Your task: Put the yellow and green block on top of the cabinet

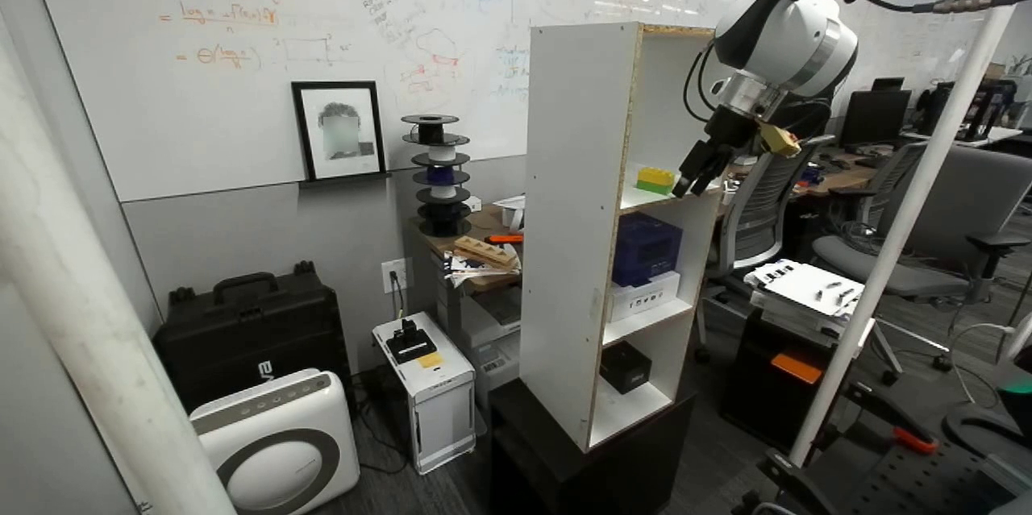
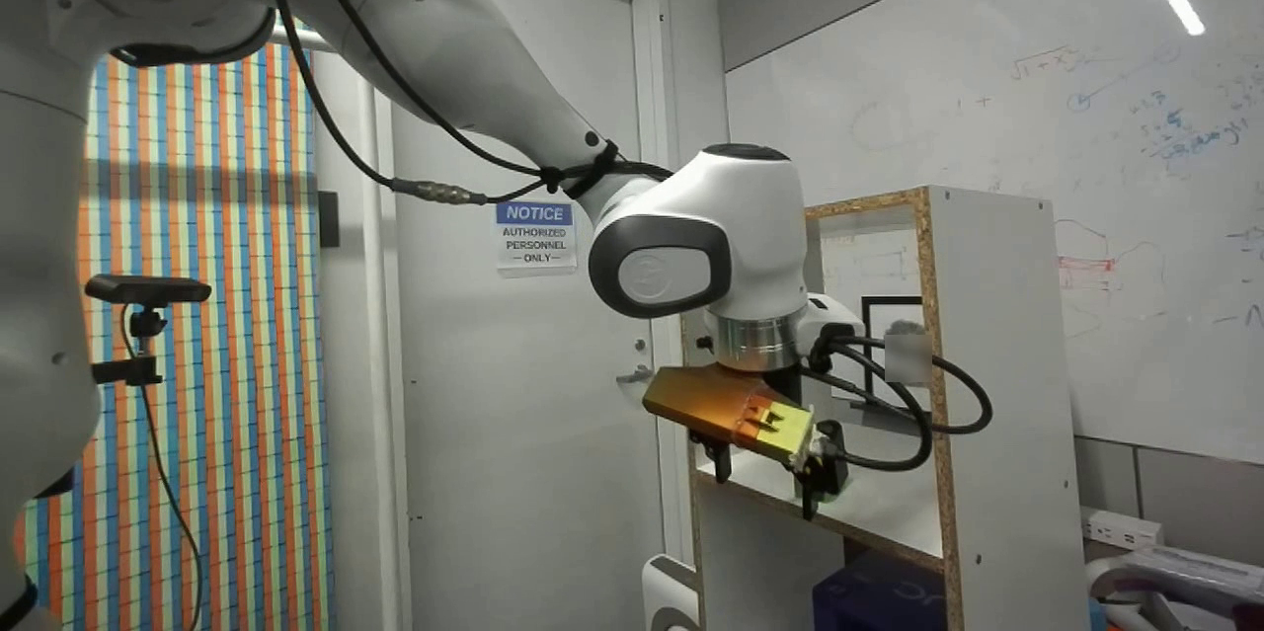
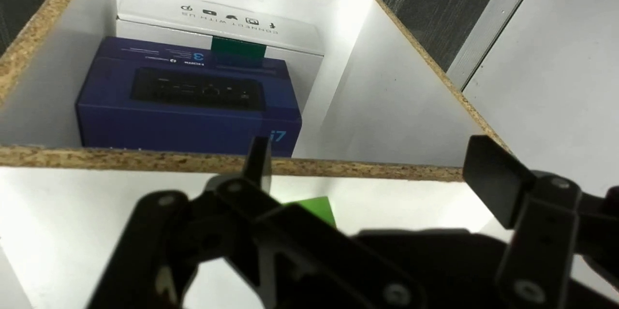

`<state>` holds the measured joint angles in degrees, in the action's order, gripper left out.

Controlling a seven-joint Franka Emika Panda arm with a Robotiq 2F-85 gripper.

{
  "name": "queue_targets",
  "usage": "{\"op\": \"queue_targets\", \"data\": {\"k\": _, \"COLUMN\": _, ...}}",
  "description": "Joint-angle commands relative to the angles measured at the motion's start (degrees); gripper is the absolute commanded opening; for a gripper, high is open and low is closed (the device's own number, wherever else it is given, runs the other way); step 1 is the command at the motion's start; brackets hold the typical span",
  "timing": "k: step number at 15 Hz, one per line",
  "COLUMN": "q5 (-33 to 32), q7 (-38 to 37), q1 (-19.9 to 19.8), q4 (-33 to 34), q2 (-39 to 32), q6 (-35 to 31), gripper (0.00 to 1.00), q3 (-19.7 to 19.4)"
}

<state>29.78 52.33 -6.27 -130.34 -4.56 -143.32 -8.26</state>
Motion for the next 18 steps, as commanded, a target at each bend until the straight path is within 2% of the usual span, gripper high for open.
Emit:
{"op": "queue_targets", "data": {"k": 1, "q5": 2.01, "q7": 2.26, "q1": -1.67, "q4": 1.47, "q2": -1.03, "q6": -0.91, "gripper": 1.00, "q3": 1.50}}
{"op": "queue_targets", "data": {"k": 7, "q5": 4.37, "q7": 4.14, "q1": -2.48, "q4": 1.55, "q2": -1.50, "q6": -1.74, "gripper": 1.00, "q3": 1.91}}
{"op": "queue_targets", "data": {"k": 11, "q5": 7.11, "q7": 6.09, "q1": -2.28, "q4": 1.54, "q2": -2.41, "q6": -6.38, "gripper": 1.00, "q3": 2.66}}
{"op": "queue_targets", "data": {"k": 15, "q5": 15.10, "q7": 9.44, "q1": -1.36, "q4": 2.12, "q2": -4.15, "q6": -11.31, "gripper": 1.00, "q3": 3.72}}
{"op": "queue_targets", "data": {"k": 16, "q5": 17.65, "q7": 10.56, "q1": -1.45, "q4": 2.37, "q2": -4.52, "q6": -11.82, "gripper": 0.75, "q3": 4.26}}
{"op": "queue_targets", "data": {"k": 17, "q5": 20.24, "q7": 12.13, "q1": -1.51, "q4": 2.75, "q2": -5.18, "q6": -12.73, "gripper": 0.74, "q3": 4.84}}
{"op": "queue_targets", "data": {"k": 18, "q5": 22.07, "q7": 13.20, "q1": -1.51, "q4": 3.15, "q2": -5.66, "q6": -13.48, "gripper": 0.66, "q3": 5.20}}
